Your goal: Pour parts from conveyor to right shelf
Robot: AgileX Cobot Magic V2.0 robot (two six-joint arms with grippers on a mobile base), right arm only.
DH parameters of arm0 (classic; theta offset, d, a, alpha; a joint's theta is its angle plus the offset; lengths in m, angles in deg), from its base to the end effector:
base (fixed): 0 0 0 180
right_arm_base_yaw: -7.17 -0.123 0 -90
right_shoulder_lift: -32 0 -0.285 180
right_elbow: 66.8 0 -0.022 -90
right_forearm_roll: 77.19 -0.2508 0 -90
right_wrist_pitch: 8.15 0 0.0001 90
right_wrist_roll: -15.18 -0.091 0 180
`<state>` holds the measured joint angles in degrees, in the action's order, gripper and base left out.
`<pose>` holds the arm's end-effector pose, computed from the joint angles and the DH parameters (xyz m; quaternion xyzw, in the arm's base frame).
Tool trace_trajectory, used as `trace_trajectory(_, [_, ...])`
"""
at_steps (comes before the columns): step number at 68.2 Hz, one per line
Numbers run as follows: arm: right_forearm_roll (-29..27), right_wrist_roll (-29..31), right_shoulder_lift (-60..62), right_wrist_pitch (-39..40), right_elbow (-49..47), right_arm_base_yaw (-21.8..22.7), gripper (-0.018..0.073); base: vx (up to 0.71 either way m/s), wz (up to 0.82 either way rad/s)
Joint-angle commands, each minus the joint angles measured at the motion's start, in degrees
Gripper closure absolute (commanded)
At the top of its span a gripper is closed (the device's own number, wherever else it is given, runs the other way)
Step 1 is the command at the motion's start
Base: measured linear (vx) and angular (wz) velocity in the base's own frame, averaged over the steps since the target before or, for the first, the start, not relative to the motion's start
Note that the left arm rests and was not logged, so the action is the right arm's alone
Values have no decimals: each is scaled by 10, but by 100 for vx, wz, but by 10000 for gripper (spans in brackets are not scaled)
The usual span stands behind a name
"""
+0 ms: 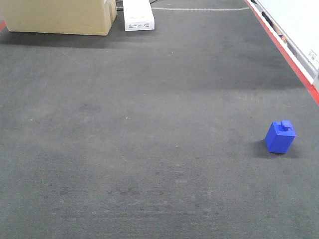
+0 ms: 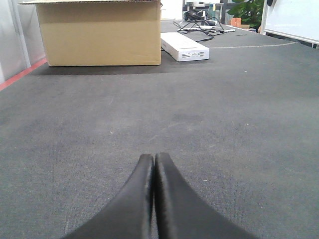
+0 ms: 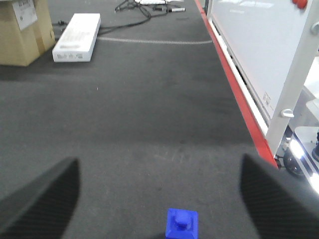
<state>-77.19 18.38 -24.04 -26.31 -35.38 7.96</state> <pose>0.1780 -0.0025 0.3679 -0.0168 0.7965 -0.0210 0.6041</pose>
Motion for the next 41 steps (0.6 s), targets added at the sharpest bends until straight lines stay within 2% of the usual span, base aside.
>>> trace_trajectory(1, [0, 19, -5, 48, -21, -1, -167, 0, 0])
trace_trajectory(13, [-19, 6, -14, 33, -23, -1, -134, 0, 0])
trace_trajectory(26, [0, -48, -54, -94, -71, -1, -69, 0, 0])
trace_trajectory(35, [44, -102, -121, -192, -142, 0, -62, 0, 0])
trace_trajectory(41, [66, -113, -171, -260, -196, 0, -62, 0, 0])
